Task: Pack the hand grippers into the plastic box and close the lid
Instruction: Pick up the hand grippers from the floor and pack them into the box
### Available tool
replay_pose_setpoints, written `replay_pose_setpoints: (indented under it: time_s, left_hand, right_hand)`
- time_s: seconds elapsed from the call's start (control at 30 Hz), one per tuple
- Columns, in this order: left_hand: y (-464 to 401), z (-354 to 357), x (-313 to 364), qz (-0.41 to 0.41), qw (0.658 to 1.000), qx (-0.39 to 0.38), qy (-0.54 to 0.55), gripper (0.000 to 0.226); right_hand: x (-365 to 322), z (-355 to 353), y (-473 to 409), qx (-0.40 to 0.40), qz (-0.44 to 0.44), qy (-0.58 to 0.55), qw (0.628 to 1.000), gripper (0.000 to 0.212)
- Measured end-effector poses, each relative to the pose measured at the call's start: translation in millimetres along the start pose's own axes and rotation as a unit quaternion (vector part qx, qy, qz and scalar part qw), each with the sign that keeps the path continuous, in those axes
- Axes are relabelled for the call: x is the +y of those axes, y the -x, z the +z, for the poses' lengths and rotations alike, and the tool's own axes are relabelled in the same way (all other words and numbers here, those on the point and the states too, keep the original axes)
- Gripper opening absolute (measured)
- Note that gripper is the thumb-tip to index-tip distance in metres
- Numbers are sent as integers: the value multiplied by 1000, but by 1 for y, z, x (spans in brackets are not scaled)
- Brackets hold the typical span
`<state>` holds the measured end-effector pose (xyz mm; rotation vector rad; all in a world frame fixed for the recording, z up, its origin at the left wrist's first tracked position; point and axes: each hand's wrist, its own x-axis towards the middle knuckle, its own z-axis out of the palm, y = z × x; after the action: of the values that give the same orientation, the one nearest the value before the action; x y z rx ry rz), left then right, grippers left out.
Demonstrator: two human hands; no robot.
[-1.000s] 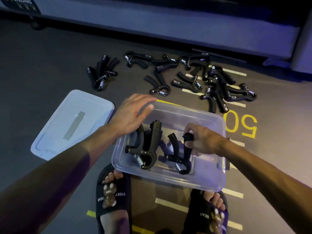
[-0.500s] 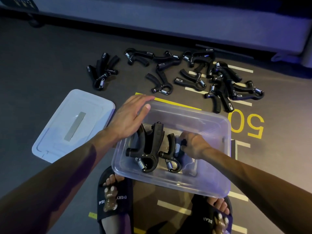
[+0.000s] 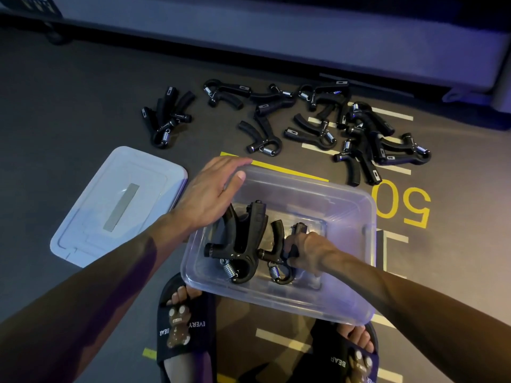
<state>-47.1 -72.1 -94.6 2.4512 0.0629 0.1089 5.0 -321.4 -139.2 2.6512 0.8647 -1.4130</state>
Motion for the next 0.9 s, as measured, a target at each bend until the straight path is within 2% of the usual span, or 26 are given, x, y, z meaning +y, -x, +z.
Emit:
replay_pose_setpoints:
  time_s: [0.3, 0.47, 0.63, 0.73, 0.8, 0.83, 0.9]
  left_hand:
    - [1, -1, 2, -2, 1000, -1, -2, 38]
    - [1, -2, 1, -1, 1000, -5, -7, 37]
    - [-6, -7, 1, -18, 1000, -13, -10, 38]
    - [-13, -9, 0, -23, 1000, -19, -4, 38]
    - [-20, -9, -3, -26, 999, -24, -1, 37]
    - [-24, -10, -4, -28, 999, -27, -1, 37]
    - [-32, -11, -6, -33, 999, -32, 7, 36]
  right_hand:
    - [1, 13, -4, -13, 5, -43, 999, 28]
    - [1, 3, 0, -19, -10, 5, 1000, 26]
    - [-1, -42, 20, -10, -67, 35, 997, 18]
    - [2, -87, 38, -21, -108, -113, 987, 10]
    - [9, -121, 48, -6, -125, -251, 960, 11]
    - [16, -136, 48, 36, -124, -306, 943, 12]
    - [35, -158, 36, 170, -93, -353, 915, 15]
